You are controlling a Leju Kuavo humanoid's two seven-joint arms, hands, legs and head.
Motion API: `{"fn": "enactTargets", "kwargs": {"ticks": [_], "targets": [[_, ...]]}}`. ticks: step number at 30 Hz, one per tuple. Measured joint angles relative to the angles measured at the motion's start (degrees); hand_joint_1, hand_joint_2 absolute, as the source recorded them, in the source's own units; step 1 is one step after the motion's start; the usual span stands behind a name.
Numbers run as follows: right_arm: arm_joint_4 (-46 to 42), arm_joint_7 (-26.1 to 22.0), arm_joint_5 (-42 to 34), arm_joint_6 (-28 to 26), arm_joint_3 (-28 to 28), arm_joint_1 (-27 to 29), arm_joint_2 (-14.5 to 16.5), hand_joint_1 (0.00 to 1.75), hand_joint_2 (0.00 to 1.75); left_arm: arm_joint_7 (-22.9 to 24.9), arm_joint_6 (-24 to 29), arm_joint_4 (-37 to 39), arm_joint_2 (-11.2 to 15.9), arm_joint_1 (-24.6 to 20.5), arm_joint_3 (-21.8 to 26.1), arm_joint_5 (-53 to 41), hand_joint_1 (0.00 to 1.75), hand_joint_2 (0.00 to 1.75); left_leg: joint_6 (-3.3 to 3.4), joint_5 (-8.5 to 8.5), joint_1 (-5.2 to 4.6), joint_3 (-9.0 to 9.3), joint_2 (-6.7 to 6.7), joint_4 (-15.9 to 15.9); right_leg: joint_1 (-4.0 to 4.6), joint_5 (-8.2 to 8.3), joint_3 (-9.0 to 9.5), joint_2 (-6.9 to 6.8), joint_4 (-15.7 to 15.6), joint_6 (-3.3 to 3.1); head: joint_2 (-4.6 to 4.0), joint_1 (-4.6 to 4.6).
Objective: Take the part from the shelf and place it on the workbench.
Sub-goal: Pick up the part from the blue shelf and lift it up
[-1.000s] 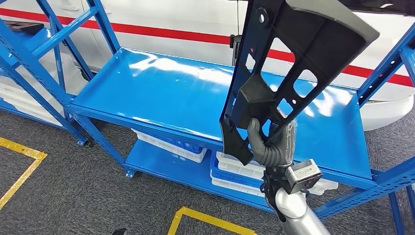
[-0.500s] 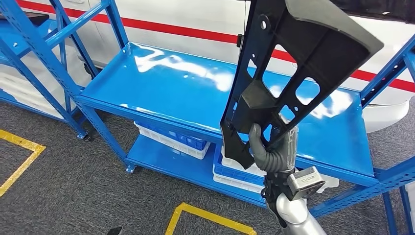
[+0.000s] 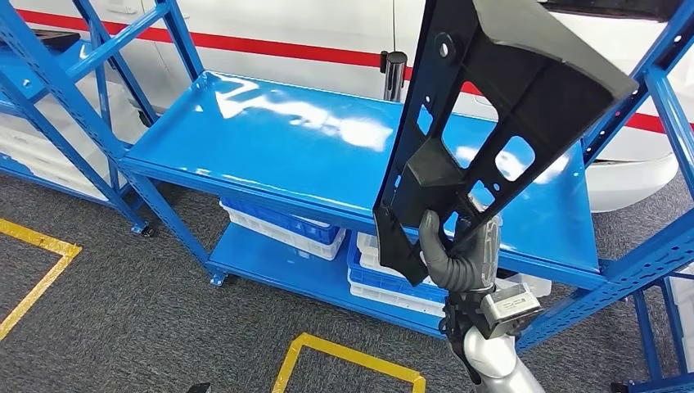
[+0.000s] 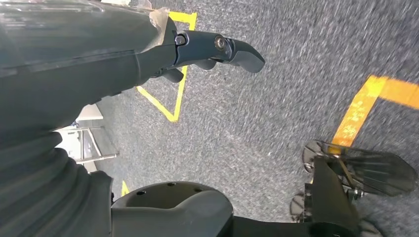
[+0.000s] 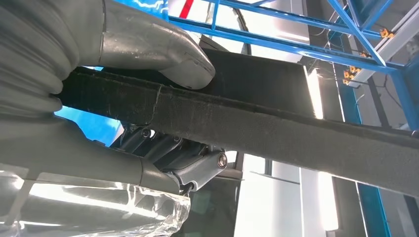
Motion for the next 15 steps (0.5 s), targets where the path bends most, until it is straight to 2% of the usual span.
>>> {"fn": "enactTargets", "kwargs": {"ticks": [1, 2, 3, 4, 6, 7, 8, 10, 12, 13, 14, 15], "targets": [[0.0, 0.0, 0.0, 0.0, 0.0, 0.1, 0.0, 1.75, 1.75, 0.0, -0.1, 0.0, 0.0, 0.0, 0.0, 0.0, 0.0, 1.75, -0.19, -1.94, 0.03, -1.42, -0.02, 3.8, 0.13, 0.26, -0.4, -0.01, 0.0, -0.14, 0.0, -0.03], [0.0, 0.0, 0.0, 0.0, 0.0, 0.2, 0.1, 1.75, 1.75, 0.0, -0.2, 0.0, 0.0, 0.1, 0.0, -0.1, 0.0, 1.75, -0.28, -2.96, 0.05, -2.2, -0.04, 6.3, 0.27, 0.53, -0.81, -0.01, 0.0, -0.2, 0.0, -0.03], [0.0, 0.0, 0.0, 0.0, 0.0, 0.3, 0.1, 1.75, 1.75, 0.0, -0.3, 0.0, 0.0, 0.1, 0.0, -0.1, 0.0, 1.75, -0.24, -2.96, 0.05, -1.99, -0.06, 6.9, 0.36, 0.8, -1.17, 0.0, 0.1, -0.16, 0.0, -0.04], [0.0, 0.0, 0.0, 0.0, 0.0, 0.4, 0.1, 1.75, 1.75, 0.0, -0.3, 0.0, 0.0, 0.1, 0.0, -0.2, 0.0, 1.75, -0.09, -1.95, 0.03, -0.54, -0.09, 5.1, 0.42, 1.05, -1.45, 0.02, 0.1, -0.08, 0.0, -0.04], [0.0, -0.1, 0.1, 0.0, 0.0, 0.5, 0.1, 1.75, 1.75, 0.0, -0.3, 0.0, 0.0, 0.0, 0.0, -0.2, 0.0, 1.75, 0.58, 0.83, -0.05, 4.69, -0.18, -2.9, 0.53, 1.45, -1.77, 0.07, 0.1, 0.26, 0.0, -0.06], [-0.1, -0.1, 0.2, 0.1, 0.0, 0.5, 0.1, 1.75, 1.75, 0.0, -0.4, 0.0, 0.1, -0.1, 0.0, -0.2, 0.0, 1.75, 0.96, 1.74, -0.21, 6.86, -0.2, -6.5, 0.7, 1.62, -1.88, 0.07, 0.1, 0.52, 0.0, -0.03], [-0.1, -0.2, 0.3, 0.1, -0.1, 0.4, 0.1, 1.75, 1.75, 0.0, -0.4, -0.1, 0.1, -0.1, 0.0, -0.2, 0.0, 1.75, 1.32, 2.14, -0.4, 8.15, -0.21, -8.7, 0.8, 1.81, -2.0, 0.05, 0.1, 0.82, 0.0, -0.02], [-0.2, -0.2, 0.4, 0.1, -0.2, 0.5, 0.2, 1.75, 1.75, 0.0, -0.4, -0.1, 0.1, -0.2, 0.0, -0.3, 0.0, 1.75, 1.97, 2.46, -0.87, 8.33, -0.17, -9.6, 0.84, 2.3, -2.21, -0.05, 0.0, 1.56, 0.0, -0.01], [-0.3, -0.2, 0.6, 0.1, -0.3, 0.5, 0.2, 1.75, 1.75, 0.0, -0.4, -0.1, 0.1, -0.2, 0.0, -0.3, 0.0, 1.75, 2.86, 3.44, -0.81, 8.0, 0.05, -10.2, 0.81, 2.13, -2.77, -0.11, 0.5, 2.12, 0.0, -0.01], [-0.3, -0.3, 0.6, 0.1, -0.4, 0.5, 0.2, 1.75, 1.75, 0.0, -0.4, -0.2, 0.1, -0.3, 0.0, -0.3, 0.0, 1.75, 3.3, 3.99, -0.7, 7.72, 0.2, -10.4, 0.85, 1.11, -3.55, -0.11, 1.9, 2.11, 0.0, 0.09], [-0.4, -0.3, 0.6, 0.1, -0.5, 0.5, 0.1, 1.75, 1.75, 0.0, -0.4, -0.2, 0.1, -0.3, 0.0, -0.4, 0.0, 1.75, 3.6, 4.51, -0.59, 7.33, 0.35, -10.6, 0.87, -0.58, -4.76, -0.12, 4.4, 1.9, 0.0, 0.19], [-0.4, -0.3, 0.6, 0.1, -0.5, 0.6, 0.1, 1.75, 1.75, 0.0, -0.4, -0.2, 0.1, -0.3, 0.0, -0.4, 0.0, 1.75, 3.76, 4.9, -0.65, 6.78, 0.44, -10.6, 0.82, -2.79, -6.36, -0.12, 8.2, 1.65, 0.0, 0.27]]}}
